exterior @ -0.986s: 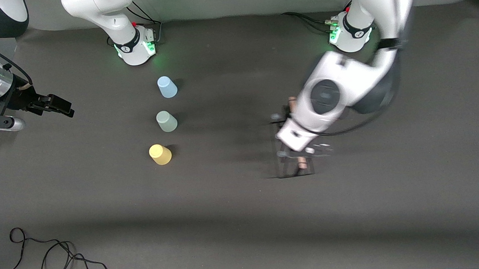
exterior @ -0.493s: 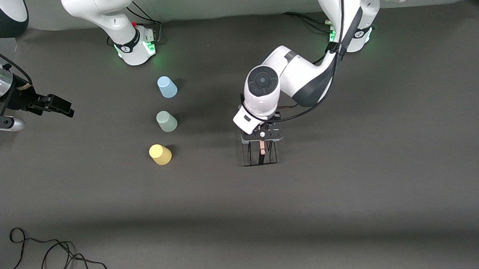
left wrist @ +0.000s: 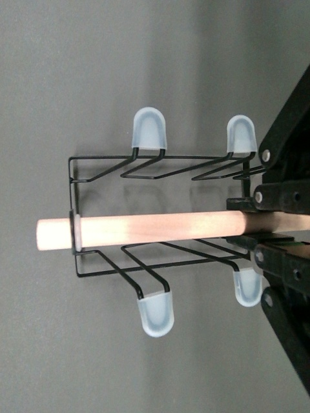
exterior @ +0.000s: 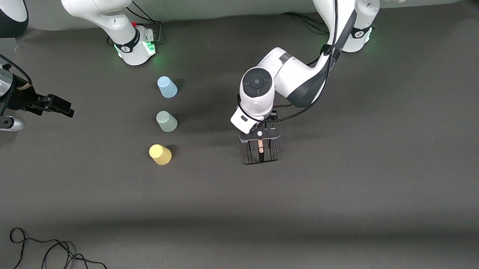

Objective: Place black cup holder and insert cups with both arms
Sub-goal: 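Carry the rack with the left gripper to the table middle and lower it, then open the left gripper and withdraw it while the right gripper reaches the cups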

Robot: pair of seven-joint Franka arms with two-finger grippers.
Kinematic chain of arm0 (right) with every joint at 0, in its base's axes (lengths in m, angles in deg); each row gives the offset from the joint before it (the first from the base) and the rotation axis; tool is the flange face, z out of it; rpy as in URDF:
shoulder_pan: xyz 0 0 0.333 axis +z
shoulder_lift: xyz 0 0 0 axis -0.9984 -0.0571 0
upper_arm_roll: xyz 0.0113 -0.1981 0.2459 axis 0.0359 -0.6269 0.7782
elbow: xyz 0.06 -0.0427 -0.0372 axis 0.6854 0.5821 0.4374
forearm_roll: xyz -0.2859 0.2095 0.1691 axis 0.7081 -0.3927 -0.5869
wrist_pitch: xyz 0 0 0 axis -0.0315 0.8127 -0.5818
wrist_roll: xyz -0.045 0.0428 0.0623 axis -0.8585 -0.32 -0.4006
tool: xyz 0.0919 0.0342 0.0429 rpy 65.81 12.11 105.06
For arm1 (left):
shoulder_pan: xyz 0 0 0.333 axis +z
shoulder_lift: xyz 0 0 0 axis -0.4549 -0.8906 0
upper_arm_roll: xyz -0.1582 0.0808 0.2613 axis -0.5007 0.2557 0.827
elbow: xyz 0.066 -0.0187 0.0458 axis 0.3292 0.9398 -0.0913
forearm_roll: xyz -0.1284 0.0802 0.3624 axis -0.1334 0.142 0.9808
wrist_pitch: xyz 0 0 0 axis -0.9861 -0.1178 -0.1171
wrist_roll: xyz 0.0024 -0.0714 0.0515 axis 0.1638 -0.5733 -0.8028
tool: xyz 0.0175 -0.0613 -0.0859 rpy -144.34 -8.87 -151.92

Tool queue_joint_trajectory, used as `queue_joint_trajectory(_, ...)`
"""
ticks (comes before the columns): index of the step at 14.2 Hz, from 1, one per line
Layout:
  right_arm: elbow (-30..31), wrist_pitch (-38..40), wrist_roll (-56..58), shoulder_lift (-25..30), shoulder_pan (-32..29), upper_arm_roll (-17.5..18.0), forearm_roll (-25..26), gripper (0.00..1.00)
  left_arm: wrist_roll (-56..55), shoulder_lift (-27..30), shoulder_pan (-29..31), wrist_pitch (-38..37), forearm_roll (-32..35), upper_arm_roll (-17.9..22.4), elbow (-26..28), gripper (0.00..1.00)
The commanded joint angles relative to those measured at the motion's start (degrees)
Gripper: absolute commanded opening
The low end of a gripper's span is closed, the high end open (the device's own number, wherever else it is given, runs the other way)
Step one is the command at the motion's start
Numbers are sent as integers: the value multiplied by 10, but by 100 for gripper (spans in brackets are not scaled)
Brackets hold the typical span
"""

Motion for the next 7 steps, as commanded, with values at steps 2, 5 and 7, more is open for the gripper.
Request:
queue_joint_trajectory(2,4,4,-7,10,0,0,5,100,0,0,6,-3,-11,8,-6,35)
queue_joint_trajectory(5,4,4,-7,11,0,0,5,100,1,0,4,-2,-8,8,-7,99)
queue_joint_trajectory(7,4,4,-6,11,-1,-1,5,100,-3,3,6,-3,-10,8,-18,100)
